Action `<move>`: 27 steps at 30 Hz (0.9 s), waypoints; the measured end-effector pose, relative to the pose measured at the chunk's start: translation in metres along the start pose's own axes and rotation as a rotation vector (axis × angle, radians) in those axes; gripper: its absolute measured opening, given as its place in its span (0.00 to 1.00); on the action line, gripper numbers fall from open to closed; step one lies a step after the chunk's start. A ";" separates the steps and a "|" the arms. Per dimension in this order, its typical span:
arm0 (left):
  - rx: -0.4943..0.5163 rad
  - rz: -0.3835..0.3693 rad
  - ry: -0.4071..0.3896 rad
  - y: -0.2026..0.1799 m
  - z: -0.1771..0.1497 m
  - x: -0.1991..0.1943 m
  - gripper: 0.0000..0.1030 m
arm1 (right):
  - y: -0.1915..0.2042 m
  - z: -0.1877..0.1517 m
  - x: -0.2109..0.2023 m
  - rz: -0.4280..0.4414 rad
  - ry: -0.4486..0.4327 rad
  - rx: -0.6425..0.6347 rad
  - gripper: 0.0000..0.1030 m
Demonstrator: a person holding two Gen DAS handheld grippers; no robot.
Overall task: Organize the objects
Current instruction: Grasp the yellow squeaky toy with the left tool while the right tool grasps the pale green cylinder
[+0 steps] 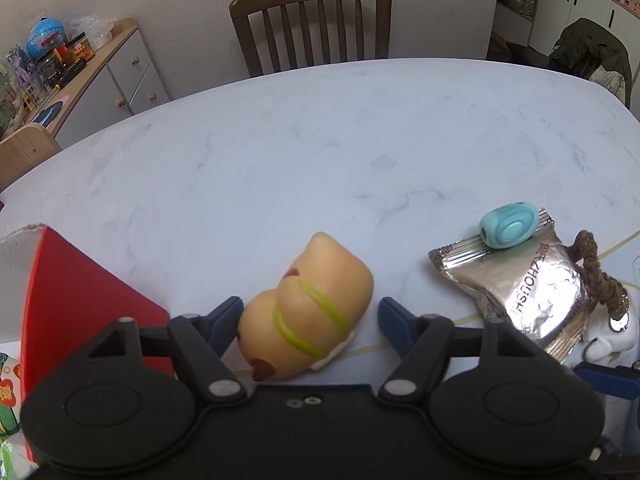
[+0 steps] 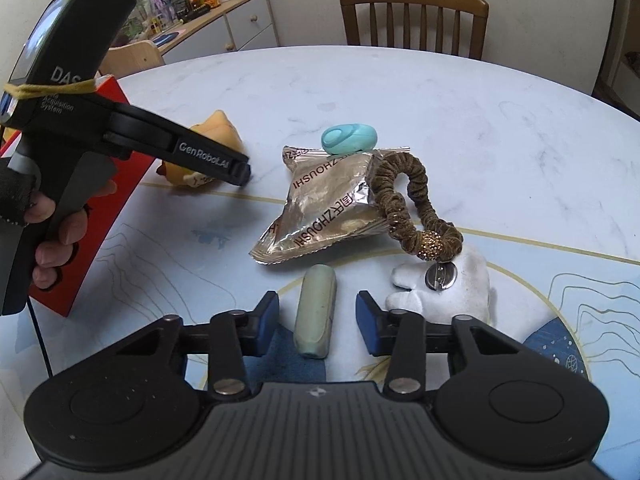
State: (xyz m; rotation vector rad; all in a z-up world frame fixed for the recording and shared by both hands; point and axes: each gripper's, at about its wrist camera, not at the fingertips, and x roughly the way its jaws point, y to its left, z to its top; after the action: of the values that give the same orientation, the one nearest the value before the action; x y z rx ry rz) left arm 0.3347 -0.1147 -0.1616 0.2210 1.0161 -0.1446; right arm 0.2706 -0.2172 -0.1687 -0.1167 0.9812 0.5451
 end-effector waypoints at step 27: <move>-0.078 -0.070 0.023 -0.003 -0.021 -0.047 0.59 | 0.000 -0.004 -0.026 -0.012 0.003 0.108 0.15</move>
State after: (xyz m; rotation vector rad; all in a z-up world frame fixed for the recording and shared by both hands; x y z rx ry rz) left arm 0.2920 -0.1114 -0.1327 0.1164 1.0510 -0.1657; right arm 0.2559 -0.2286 -0.1494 -0.0270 1.0101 0.4805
